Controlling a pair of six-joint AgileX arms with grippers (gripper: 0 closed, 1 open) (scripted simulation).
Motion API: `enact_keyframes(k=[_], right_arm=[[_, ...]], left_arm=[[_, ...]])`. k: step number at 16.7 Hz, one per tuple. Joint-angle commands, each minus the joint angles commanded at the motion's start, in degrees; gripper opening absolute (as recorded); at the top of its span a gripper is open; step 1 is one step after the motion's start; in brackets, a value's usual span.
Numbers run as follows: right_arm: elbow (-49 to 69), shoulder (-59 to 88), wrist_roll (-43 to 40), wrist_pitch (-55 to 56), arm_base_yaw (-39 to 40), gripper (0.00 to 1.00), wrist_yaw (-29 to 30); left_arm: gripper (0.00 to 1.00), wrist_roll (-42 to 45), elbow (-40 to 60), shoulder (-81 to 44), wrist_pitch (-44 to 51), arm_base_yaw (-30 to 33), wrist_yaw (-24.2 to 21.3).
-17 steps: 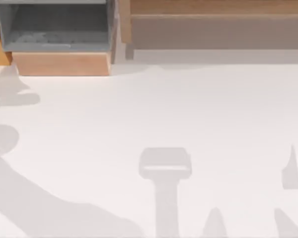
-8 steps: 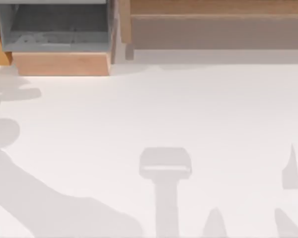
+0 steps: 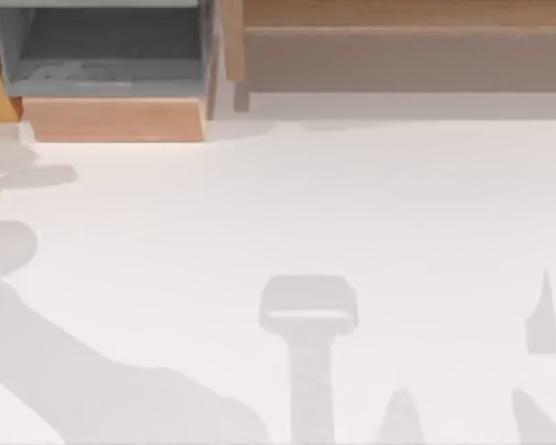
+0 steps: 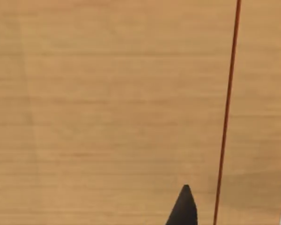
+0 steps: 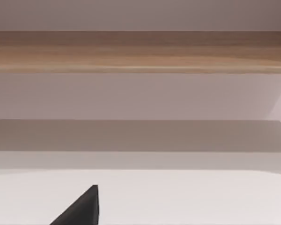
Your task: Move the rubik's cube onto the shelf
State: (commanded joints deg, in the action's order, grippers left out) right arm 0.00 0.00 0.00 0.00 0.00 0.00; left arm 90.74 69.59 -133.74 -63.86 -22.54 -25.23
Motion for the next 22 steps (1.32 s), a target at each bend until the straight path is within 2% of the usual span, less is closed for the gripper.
enact_keyframes(k=[3, 4, 14, 22], right_arm=[[0.0, 0.0, 0.0, 0.0, 0.0, 1.00, 0.0], [0.0, 0.0, 0.0, 0.0, 0.0, 1.00, 0.0], [0.0, 0.0, 0.0, 0.0, 0.0, 1.00, 0.0], [0.0, 0.0, 0.0, 0.0, 0.0, 1.00, 0.0]], left_arm=[[0.02, 0.0, 0.0, 0.0, 0.0, 0.0, 0.0], [0.00, 0.0, 0.0, 0.0, 0.0, 0.0, 0.0], [0.00, -0.2, -0.9, 0.4, -0.4, -0.7, -0.4], [0.00, -0.2, -15.7, 6.6, -7.7, -4.1, -3.9]])
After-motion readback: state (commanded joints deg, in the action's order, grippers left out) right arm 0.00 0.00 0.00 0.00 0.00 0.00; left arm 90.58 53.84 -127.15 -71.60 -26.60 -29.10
